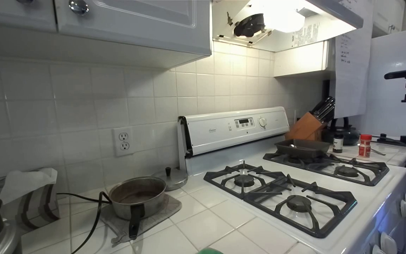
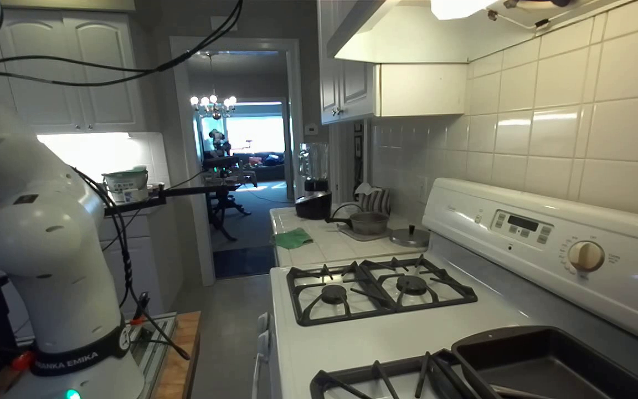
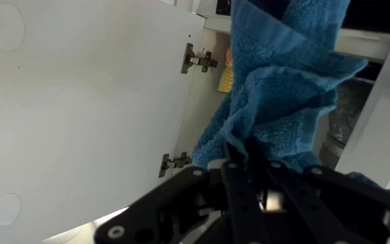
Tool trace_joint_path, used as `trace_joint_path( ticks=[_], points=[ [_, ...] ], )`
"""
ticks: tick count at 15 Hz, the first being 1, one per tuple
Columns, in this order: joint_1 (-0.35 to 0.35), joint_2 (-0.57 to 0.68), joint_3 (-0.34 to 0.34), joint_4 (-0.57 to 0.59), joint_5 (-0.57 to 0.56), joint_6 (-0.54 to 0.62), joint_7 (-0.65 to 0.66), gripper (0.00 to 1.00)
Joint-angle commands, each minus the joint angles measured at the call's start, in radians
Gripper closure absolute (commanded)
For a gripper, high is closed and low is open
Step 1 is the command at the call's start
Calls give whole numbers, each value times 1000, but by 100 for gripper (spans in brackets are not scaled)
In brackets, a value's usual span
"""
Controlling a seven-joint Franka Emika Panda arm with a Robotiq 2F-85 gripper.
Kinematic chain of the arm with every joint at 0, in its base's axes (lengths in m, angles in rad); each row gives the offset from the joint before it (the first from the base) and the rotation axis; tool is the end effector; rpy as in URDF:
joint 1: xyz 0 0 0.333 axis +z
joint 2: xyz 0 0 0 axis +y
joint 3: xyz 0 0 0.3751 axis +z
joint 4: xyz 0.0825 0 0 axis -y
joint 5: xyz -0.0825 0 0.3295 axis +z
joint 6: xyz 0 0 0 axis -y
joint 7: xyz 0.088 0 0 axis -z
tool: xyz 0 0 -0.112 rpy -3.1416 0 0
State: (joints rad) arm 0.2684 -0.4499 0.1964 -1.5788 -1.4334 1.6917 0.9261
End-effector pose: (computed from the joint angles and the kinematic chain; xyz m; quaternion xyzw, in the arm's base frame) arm 0.2688 0.0765 0.9570 0.6546 -0.2568 0.5932 0.3920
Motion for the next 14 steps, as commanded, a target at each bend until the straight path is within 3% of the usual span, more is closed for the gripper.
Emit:
trace_joint_path(
  ticks=[1, 7, 8, 9, 14],
  points=[
    [-28, -60, -62, -41, 70, 128, -1, 97],
    [-77, -75, -169, -44, 220, 350, -4, 97],
    [-94, -70, -174, -40, 239, 372, -12, 97],
    [-127, -41, -134, -10, 226, 334, -9, 90],
    [-144, -40, -143, -11, 243, 365, -10, 90]
  ],
)
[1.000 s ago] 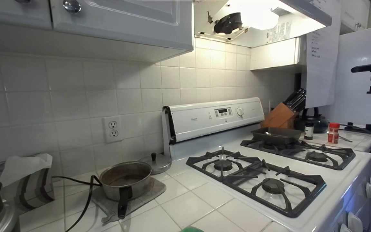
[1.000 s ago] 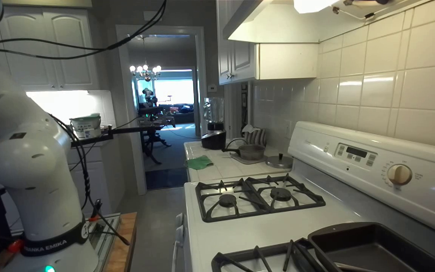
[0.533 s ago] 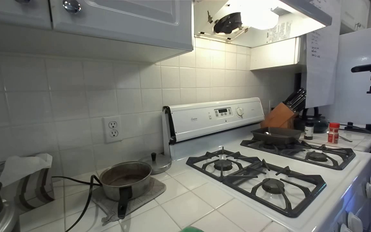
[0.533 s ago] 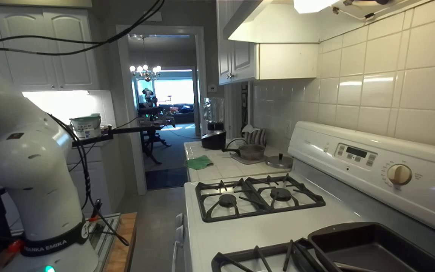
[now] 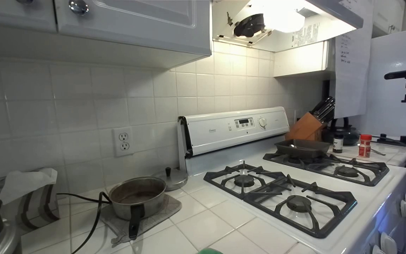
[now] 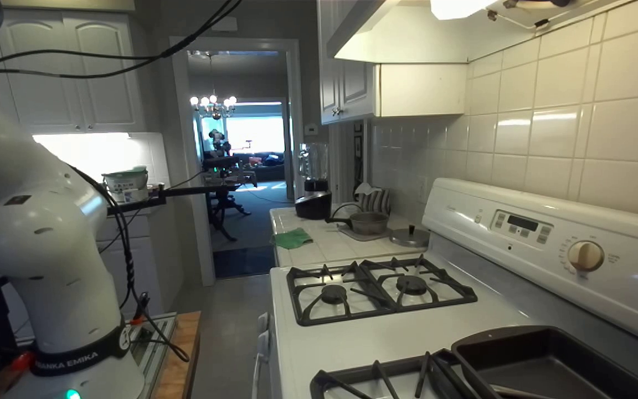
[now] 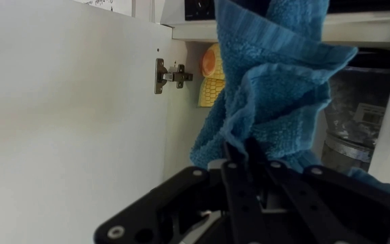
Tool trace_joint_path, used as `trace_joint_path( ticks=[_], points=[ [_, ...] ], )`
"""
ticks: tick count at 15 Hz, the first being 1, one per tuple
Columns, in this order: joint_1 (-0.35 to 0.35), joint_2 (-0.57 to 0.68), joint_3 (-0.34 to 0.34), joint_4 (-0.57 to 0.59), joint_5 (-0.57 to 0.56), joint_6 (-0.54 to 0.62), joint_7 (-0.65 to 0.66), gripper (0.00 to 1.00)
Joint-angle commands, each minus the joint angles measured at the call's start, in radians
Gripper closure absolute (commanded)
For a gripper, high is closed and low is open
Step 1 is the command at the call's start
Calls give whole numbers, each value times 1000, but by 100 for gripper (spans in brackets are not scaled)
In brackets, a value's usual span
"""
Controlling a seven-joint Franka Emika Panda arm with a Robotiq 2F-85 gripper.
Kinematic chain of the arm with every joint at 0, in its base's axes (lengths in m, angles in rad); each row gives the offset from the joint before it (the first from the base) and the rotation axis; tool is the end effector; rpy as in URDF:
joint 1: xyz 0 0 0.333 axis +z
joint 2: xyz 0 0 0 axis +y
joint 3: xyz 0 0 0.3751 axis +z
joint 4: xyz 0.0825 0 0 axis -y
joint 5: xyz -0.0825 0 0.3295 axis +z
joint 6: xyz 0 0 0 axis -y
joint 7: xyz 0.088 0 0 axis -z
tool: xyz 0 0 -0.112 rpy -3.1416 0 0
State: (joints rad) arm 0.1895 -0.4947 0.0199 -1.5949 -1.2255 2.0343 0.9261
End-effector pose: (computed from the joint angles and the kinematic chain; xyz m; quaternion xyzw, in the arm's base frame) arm 0.2796 0.0063 0.9658 0.6811 -0.2563 0.6213 0.2905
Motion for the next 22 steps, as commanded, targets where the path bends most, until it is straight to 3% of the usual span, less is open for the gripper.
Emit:
trace_joint_path(
  ticks=[1, 6, 7, 15, 22],
  points=[
    [-65, 5, 33, 5, 35, 22, -10, 90],
    [-65, 5, 33, 5, 35, 22, -10, 90],
    [-70, 12, 31, 13, 28, 23, -7, 97],
    [-161, 86, -6, 85, 42, 64, 22, 97],
    [-177, 179, -103, 178, 294, 252, -2, 97]
  ],
)
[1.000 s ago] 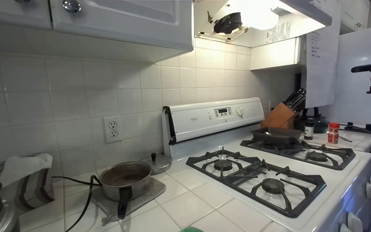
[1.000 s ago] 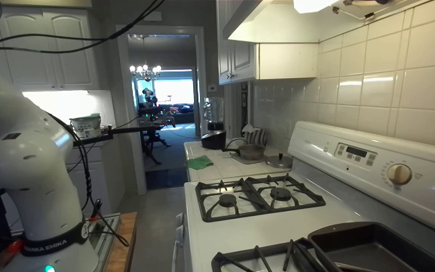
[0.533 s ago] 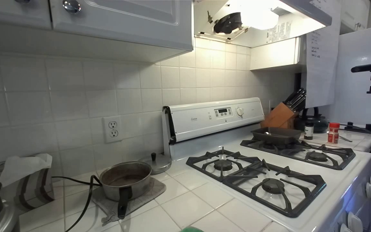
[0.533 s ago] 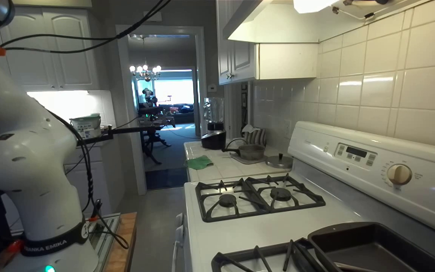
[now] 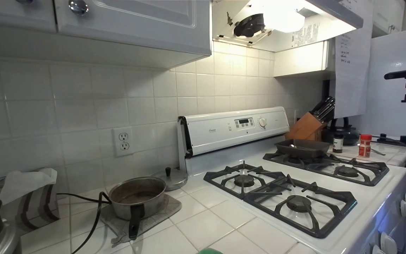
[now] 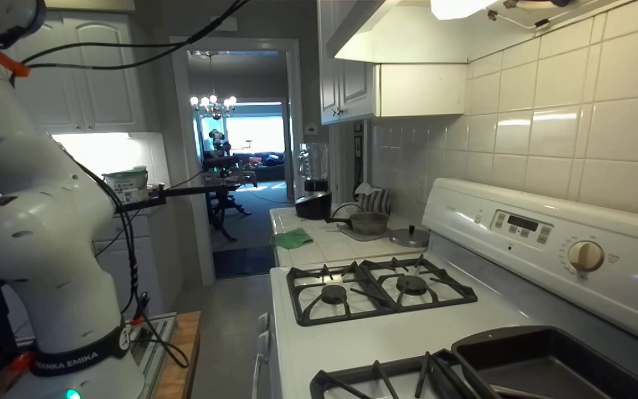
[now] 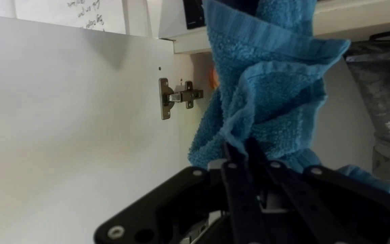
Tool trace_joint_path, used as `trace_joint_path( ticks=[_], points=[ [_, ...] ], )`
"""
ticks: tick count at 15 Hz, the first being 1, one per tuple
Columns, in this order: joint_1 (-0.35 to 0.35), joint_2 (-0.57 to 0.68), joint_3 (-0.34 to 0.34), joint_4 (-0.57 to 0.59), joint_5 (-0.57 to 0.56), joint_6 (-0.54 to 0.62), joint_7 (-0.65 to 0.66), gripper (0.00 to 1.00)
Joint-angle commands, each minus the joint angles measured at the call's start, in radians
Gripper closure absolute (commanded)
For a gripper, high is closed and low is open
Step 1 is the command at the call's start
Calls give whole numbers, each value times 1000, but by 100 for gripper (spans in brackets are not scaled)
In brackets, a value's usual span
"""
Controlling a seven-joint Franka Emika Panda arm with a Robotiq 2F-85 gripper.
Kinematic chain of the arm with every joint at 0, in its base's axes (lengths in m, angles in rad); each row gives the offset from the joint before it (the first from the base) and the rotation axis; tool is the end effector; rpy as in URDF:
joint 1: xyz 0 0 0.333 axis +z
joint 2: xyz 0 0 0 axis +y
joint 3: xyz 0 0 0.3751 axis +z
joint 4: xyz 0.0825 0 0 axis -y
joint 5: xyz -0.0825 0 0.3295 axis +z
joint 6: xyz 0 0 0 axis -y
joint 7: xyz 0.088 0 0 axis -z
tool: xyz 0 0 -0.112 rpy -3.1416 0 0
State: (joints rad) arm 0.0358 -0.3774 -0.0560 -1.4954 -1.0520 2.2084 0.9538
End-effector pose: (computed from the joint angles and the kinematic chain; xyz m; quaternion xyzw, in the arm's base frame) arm 0.3299 -0.0512 0.9728 0.6783 -0.3102 0.6227 0.2364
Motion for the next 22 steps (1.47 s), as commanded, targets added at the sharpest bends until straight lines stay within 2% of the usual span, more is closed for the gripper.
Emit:
trace_joint_path(
  ticks=[1, 5, 10, 11, 15, 22],
  points=[
    [-33, 79, -34, 94, 159, 102, -46, 97],
    [-72, 148, -46, 164, 317, 142, -137, 97],
    [-114, 242, -31, 277, 488, 84, -255, 97],
    [-75, 256, -65, 296, 497, 78, -267, 97],
    [-80, 316, -85, 362, 592, 94, -355, 97],
    [-96, 398, -110, 430, 698, 216, -573, 97]
  ],
)
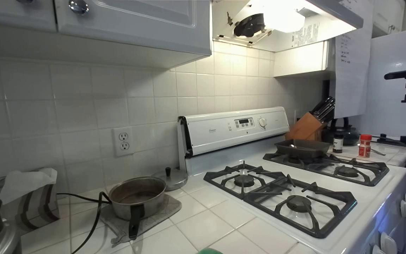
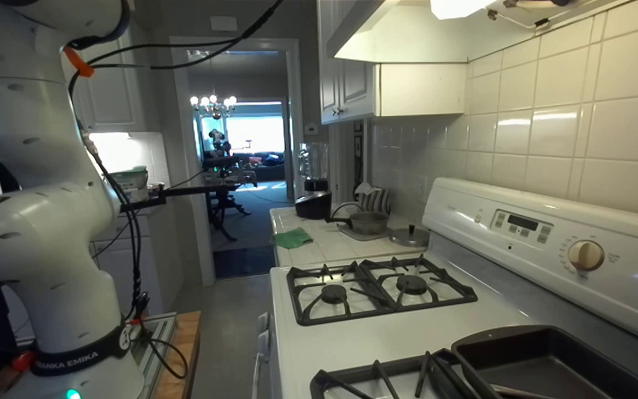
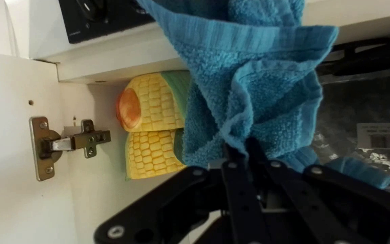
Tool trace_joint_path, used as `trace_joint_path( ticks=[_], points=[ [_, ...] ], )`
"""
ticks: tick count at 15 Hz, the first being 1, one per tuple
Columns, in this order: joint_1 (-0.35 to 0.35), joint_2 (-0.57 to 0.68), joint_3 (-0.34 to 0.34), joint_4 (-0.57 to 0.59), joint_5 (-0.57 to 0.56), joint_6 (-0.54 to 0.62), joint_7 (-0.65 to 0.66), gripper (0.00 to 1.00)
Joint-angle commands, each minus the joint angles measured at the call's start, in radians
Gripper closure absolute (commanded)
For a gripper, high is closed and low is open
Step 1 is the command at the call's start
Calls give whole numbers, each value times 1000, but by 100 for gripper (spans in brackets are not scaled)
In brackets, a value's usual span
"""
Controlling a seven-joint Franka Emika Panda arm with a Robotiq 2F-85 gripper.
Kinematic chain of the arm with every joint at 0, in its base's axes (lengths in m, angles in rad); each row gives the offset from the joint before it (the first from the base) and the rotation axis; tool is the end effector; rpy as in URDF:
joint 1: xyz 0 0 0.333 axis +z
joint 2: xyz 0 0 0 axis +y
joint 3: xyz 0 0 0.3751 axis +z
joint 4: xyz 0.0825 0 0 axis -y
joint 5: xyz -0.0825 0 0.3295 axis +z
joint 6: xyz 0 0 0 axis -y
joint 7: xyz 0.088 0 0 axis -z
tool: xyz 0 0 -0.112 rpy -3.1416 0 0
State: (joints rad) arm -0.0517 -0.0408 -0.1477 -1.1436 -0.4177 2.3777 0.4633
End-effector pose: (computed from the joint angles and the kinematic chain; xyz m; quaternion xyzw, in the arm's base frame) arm 0.4456 -0.0998 0.9858 0.7549 -0.2245 0.6037 0.1236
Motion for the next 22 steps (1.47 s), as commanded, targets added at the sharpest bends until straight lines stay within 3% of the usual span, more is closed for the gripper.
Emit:
trace_joint_path(
  ticks=[1, 14, 15, 17, 22],
  points=[
    [-13, 75, -23, 88, 72, 62, -89, 97],
    [-40, 184, -42, 191, 94, 77, -90, 97],
    [-38, 187, -42, 203, 89, 70, -79, 65],
    [-32, 190, -46, 229, 62, 54, -49, 57],
    [-16, 184, -56, 278, -27, -22, 23, 21]
  ],
)
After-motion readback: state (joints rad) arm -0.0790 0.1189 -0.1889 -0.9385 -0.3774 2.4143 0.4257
